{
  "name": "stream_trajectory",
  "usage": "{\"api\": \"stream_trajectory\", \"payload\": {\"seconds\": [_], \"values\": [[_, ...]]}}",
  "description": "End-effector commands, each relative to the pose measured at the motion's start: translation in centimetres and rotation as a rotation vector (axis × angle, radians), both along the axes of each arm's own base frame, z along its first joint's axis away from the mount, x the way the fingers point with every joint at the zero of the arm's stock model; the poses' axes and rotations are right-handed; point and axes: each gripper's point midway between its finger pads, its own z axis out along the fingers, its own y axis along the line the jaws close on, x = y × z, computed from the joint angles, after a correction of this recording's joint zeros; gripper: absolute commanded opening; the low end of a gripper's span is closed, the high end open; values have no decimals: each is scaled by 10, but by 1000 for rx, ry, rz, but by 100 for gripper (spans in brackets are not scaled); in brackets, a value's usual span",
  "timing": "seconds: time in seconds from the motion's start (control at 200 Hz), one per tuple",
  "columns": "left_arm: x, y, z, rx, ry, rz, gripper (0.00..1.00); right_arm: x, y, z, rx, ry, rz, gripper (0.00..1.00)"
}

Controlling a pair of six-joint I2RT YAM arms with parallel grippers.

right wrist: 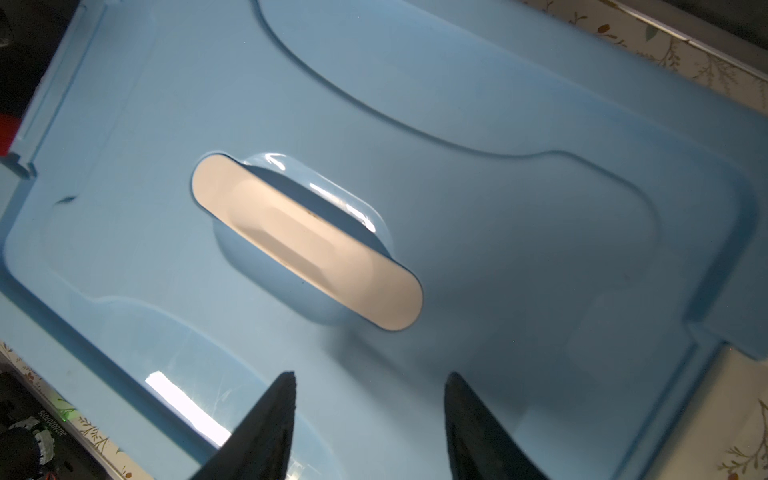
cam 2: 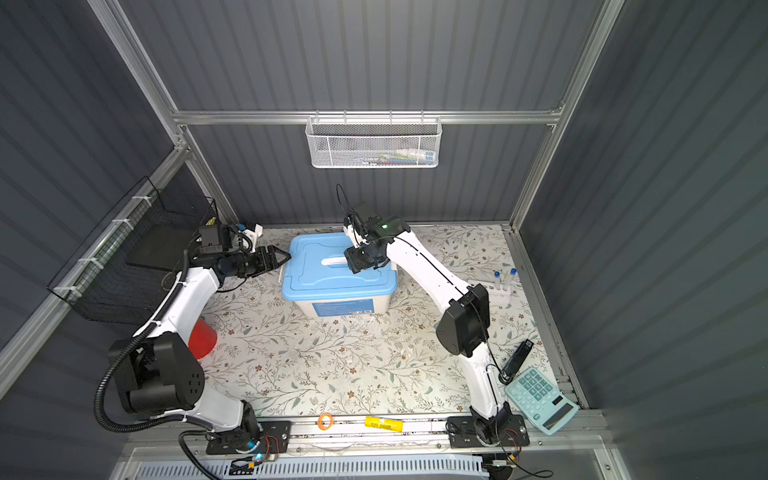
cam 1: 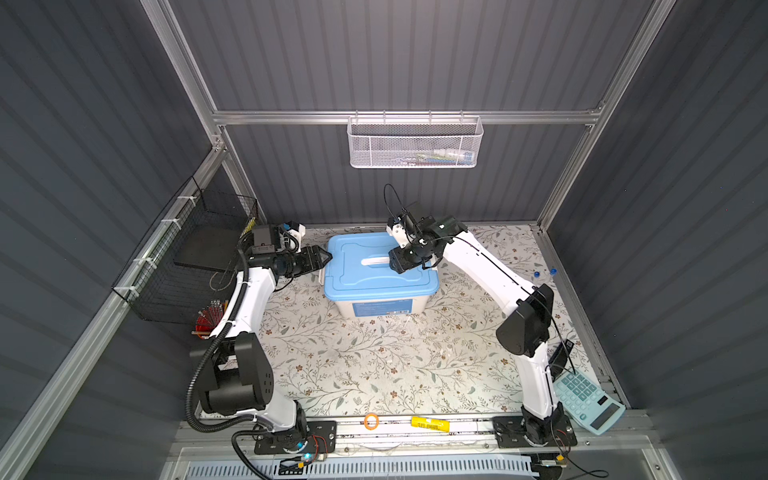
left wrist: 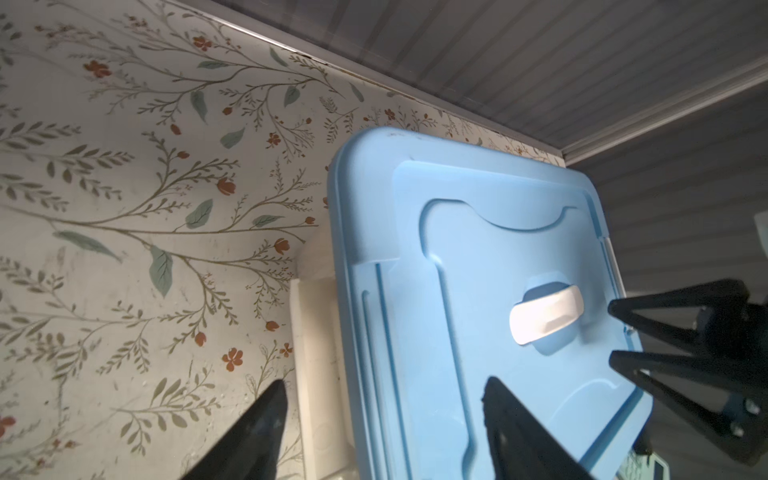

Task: Organize the chemistry lab equipment

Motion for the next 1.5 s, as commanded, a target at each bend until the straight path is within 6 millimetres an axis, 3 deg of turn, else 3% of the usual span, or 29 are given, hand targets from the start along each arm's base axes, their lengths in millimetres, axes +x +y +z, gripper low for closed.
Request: {"api": "stream_trajectory", "payload": {"seconds": [0.0,0.085,0.21,0.35,0.841,1.491], "values": [[-8,20,22,135,-33,39,90,-3,4,-7,1,19,4,58],[-9,27,11,139,6,54,95,-2,6,-8,6,20,6,59],[-9,17,-7,56,24,30,96,-3,6,-7,5,19,8,59],[-5,4,-12,-23,18,-21,96,-4,3,-6,-7,14,6,59],[-5,-1,-42,-57,56,-47,100,-5,4,-7,-3,18,7,59],[-10,-27,-52,-228,72,-161,100,-6,1,-8,-2,18,-3,59]]}}
